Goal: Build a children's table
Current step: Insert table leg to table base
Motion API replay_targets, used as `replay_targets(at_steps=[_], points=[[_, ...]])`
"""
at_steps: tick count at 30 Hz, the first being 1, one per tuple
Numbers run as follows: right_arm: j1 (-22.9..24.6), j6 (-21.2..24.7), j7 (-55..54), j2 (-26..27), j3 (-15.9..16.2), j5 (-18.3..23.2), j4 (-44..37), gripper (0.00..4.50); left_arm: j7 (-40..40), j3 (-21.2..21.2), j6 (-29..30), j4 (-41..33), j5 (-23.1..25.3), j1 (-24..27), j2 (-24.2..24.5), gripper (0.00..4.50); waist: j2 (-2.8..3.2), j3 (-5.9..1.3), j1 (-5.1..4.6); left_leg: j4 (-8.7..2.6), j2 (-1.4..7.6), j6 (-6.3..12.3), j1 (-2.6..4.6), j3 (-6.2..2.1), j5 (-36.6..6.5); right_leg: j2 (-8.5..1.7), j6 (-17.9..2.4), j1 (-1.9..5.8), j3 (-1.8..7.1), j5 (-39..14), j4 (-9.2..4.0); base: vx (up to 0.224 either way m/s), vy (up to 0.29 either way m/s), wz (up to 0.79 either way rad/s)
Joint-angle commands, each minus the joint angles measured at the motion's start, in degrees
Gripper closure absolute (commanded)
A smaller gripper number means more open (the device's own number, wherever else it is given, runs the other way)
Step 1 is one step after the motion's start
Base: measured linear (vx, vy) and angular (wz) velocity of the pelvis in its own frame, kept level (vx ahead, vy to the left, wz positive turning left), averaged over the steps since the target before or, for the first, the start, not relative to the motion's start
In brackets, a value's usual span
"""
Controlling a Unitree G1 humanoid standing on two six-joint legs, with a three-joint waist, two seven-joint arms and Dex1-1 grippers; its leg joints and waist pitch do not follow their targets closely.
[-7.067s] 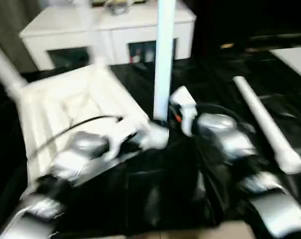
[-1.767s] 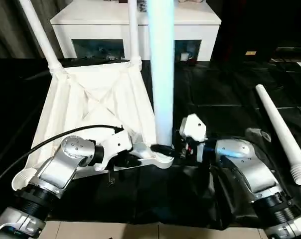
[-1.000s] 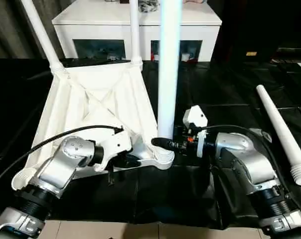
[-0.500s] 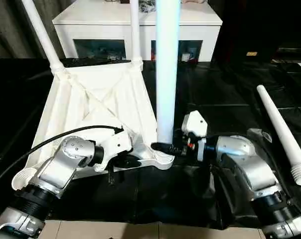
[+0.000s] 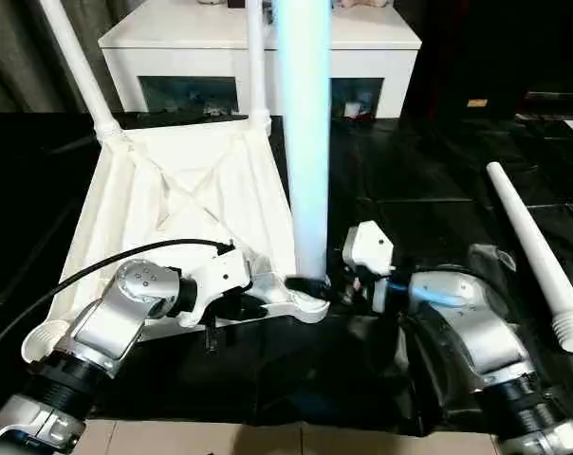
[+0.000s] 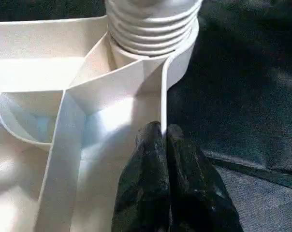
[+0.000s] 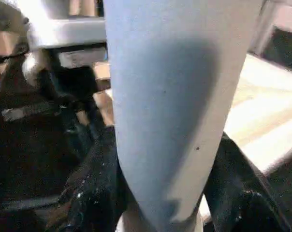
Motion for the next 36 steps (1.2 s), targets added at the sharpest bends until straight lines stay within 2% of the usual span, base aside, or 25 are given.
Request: replay_targets(at_steps=[1,4,8,18,26,28,31,34,36], points=[[0.9,1.4,-0.5,-0.2,1.1,-0.7,3.2,2.66,1.3,2.8,-1.1,-1.6,-0.6,-2.7,0.2,4.5,0.66,-3.77,0.24,-4.09,0.82,2.26,0.2,-0.2,-8.7,-2.72,-13.9,3.79,2.83,-2.7,-3.76,0.0,0.0,0.0],[1.5,0.2,1.1,-1.3,2.4,-1.4,2.8,2.66,1.3,2.8,-1.1,-1.6,-0.6,-2.7,0.3,4.5,0.65,-3.74,0.15,-4.13,0.82,1.9,0.24,-0.23,-9.2,-2.75,-13.4,3.87,2.87,-3.5,-3.83,0.0,0.0,0.0],[2.2,-0.7,2.3,-1.7,3.8,-2.1,1.8,2.66,1.3,2.8,-1.1,-1.8,-0.6,-2.5,0.5,4.5,0.53,-3.83,0.18,-4.01,0.73,2.37,0.19,-0.2,-7.9,-2.68,-13.8,3.96,2.94,-0.9,-3.59,0.0,0.0,0.0],[2.5,-1.3,2.8,-1.7,4.4,-2.2,1.3,2.66,1.3,2.9,-1.0,-2.2,-0.8,-2.2,0.8,4.5,0.59,-3.73,0.17,-4.14,0.77,2.33,0.25,-0.22,-9.0,-2.68,-13.8,3.9,2.91,-2.2,-3.74,0.0,0.0,0.0],[0.9,5.0,1.1,0.5,1.4,1.3,3.1,2.66,1.2,2.7,-0.9,-2.3,-0.7,-2.1,0.7,4.5,0.65,-3.65,0.08,-4.25,0.78,2.05,0.3,-0.26,-9.7,-2.69,-13.7,3.86,2.9,-3.1,-3.85,0.0,0.0,0.0],[1.1,7.6,1.5,0.5,0.1,3.0,4.8,2.66,1.2,2.7,-0.9,-2.3,-0.7,-2.1,0.7,4.5,0.76,-3.57,0.05,-4.35,0.83,1.74,0.41,-0.28,-10.6,-2.72,-13.8,3.81,2.91,-4.2,-3.96,0.0,0.0,0.0],[2.0,8.9,1.9,0.1,-0.3,3.7,5.7,2.66,1.1,2.6,-0.8,-2.4,-0.7,-2.1,0.7,4.5,0.85,-3.52,0.05,-4.43,0.84,1.36,0.6,-0.26,-11.9,-2.76,-13.5,3.79,2.94,-5.8,-4.19,0.0,0.0,0.0],[3.1,10.5,1.8,0.1,-1.1,4.4,6.0,2.66,1.0,2.5,-0.7,-2.3,-0.7,-2.2,0.6,4.5,0.92,-3.67,0.23,-4.39,0.8,1.19,0.57,-0.31,-10.9,-2.68,-13.8,3.9,2.91,-3.1,-3.95,0.0,0.0,0.0],[3.5,10.5,1.4,0.3,-1.8,4.4,6.7,2.66,1.0,2.4,-0.7,-2.3,-0.7,-2.2,0.6,4.5,0.96,-3.7,0.3,-4.37,0.79,1.15,0.6,-0.3,-11.0,-2.73,-13.9,3.89,2.9,-3.1,-3.95,0.0,0.0,0.0]])
